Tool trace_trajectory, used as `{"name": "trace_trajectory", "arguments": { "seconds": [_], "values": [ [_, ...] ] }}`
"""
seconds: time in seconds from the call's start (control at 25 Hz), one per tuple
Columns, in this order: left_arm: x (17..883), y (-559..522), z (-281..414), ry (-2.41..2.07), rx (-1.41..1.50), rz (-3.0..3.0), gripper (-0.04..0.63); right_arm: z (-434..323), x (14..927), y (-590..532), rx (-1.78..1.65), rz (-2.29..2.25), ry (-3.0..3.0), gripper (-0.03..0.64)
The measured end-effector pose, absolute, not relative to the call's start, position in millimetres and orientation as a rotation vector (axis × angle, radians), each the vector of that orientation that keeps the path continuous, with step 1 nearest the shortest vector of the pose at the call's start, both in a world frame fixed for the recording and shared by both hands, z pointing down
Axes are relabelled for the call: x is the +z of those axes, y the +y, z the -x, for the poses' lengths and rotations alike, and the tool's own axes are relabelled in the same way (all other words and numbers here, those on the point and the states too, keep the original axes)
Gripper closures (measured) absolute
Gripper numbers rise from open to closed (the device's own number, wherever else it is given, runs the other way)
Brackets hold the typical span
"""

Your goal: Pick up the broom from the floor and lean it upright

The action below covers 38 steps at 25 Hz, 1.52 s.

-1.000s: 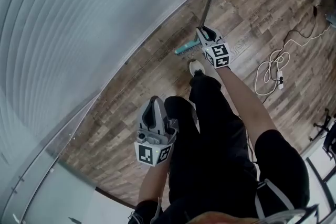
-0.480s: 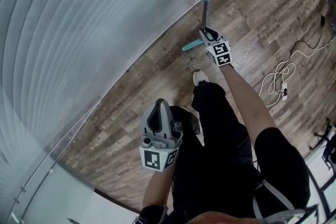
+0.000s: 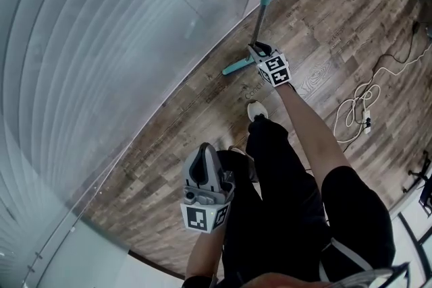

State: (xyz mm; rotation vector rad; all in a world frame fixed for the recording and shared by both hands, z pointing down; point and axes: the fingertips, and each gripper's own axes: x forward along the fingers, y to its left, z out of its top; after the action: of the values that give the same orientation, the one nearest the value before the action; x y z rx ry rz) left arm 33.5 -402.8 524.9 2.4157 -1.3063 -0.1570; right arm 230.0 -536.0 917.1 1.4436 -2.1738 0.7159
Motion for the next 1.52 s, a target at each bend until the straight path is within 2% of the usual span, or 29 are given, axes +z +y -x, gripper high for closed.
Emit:
{"name": "trace_trajectory", "arguments": {
  "seconds": [1.28,1.44,1.52],
  "values": [
    [555.1,-395.1,-16.3,-1.242,-0.112,-2.372,0.577,-217.6,929.4,-597.3,0.547,-1.308,-2.141,0.525],
    [559.5,-391.5,-15.7,-1.198,-0.107,-2.356,0.577,-228.5,909.1,-603.8,0.500,-1.388,-2.147,0.460],
    [562.1,-388.4,-15.0,-1.177,-0.099,-2.349,0.577,-235.8,892.1,-610.2,0.471,-1.458,-2.169,0.451]
  ]
}}
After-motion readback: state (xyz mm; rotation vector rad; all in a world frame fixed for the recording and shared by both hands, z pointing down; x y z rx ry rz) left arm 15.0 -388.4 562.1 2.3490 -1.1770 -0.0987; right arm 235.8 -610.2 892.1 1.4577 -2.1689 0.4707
